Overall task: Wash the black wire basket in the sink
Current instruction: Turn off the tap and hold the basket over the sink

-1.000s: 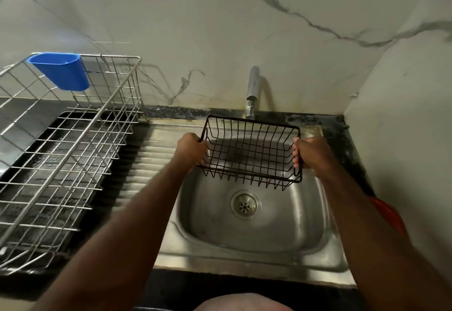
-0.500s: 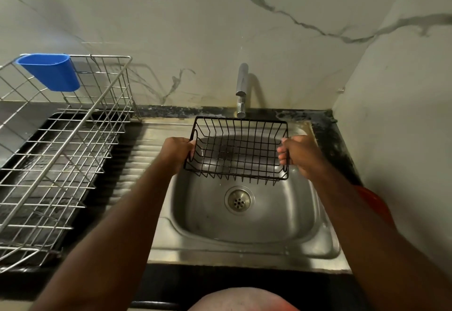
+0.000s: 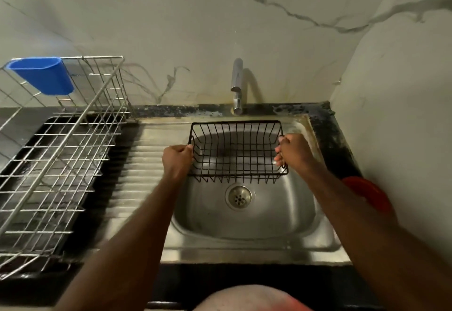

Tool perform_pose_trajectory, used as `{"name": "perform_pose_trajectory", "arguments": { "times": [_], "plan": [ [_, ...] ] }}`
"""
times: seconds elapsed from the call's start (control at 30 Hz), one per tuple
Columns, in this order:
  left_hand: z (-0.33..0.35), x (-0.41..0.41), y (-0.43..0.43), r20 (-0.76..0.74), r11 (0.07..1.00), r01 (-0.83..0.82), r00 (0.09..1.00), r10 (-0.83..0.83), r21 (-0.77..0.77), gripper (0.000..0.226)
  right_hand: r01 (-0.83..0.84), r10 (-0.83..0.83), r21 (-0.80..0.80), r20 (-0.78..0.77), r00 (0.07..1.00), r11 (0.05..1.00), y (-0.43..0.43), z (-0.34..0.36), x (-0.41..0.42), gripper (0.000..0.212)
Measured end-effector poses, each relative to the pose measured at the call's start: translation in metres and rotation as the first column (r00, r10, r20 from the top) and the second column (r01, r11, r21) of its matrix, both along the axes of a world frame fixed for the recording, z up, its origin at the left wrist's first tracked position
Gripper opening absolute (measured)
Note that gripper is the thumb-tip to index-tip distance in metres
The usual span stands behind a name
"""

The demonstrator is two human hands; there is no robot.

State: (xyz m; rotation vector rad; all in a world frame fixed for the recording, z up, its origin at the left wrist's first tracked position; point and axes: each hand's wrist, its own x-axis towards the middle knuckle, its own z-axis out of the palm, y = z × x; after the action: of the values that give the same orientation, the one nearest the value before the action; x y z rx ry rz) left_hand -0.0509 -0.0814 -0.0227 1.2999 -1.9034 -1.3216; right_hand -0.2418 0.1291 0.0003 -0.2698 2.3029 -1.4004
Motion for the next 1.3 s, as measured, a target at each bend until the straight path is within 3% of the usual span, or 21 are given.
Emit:
{"name": "perform_pose_trajectory", "arguments": {
  "times": [0.13,0.33,0.47,0.63,0.77,0.87,1.07,1.17,1.3],
  "plan": [
    [0.014,0.000,0.010,-0.158,1.000,-0.015,0.987,0.013,-0.007,0.032,0.034,-0.035,-0.027,-0.052,0.998,0.999,0.007,0.009,-0.001,0.023],
    [0.003,0.000,0.013,-0.107,0.994,-0.105,0.989,0.107,0.017,0.027,0.056,-0.056,-0.032,0.019,0.998,0.998,0.005,0.005,0.006,0.025],
    [0.015,-0.001,0.019,-0.165,0.987,-0.111,0.982,0.091,-0.115,0.040,0.102,-0.108,-0.062,-0.109,0.988,0.993,0.005,0.016,0.009,0.030],
    [0.022,0.003,0.024,-0.237,0.962,-0.098,0.971,0.036,-0.253,0.038,0.126,-0.165,-0.170,-0.238,0.957,0.977,0.006,0.020,0.016,0.026],
    [0.017,0.003,0.022,-0.283,0.969,-0.112,0.958,0.046,-0.222,0.037,0.130,-0.189,-0.214,-0.287,0.939,0.968,0.005,0.017,0.021,0.030],
    [0.011,0.002,0.021,-0.306,0.988,-0.107,0.950,0.068,-0.111,0.037,0.132,-0.196,-0.220,-0.301,0.933,0.967,0.006,0.012,0.019,0.032],
    [0.019,0.002,0.026,-0.404,0.976,-0.138,0.913,0.061,-0.166,0.043,0.162,-0.258,-0.272,-0.370,0.892,0.949,0.005,0.009,0.018,0.027],
    [0.019,-0.003,0.025,-0.419,0.985,-0.143,0.903,0.092,-0.092,0.037,0.162,-0.252,-0.267,-0.349,0.902,0.950,0.005,0.011,0.016,0.026],
    [0.019,-0.008,0.024,-0.434,0.984,-0.174,0.890,0.142,-0.034,0.032,0.156,-0.237,-0.240,-0.363,0.901,0.958,0.005,0.020,0.012,0.037]
  ]
}}
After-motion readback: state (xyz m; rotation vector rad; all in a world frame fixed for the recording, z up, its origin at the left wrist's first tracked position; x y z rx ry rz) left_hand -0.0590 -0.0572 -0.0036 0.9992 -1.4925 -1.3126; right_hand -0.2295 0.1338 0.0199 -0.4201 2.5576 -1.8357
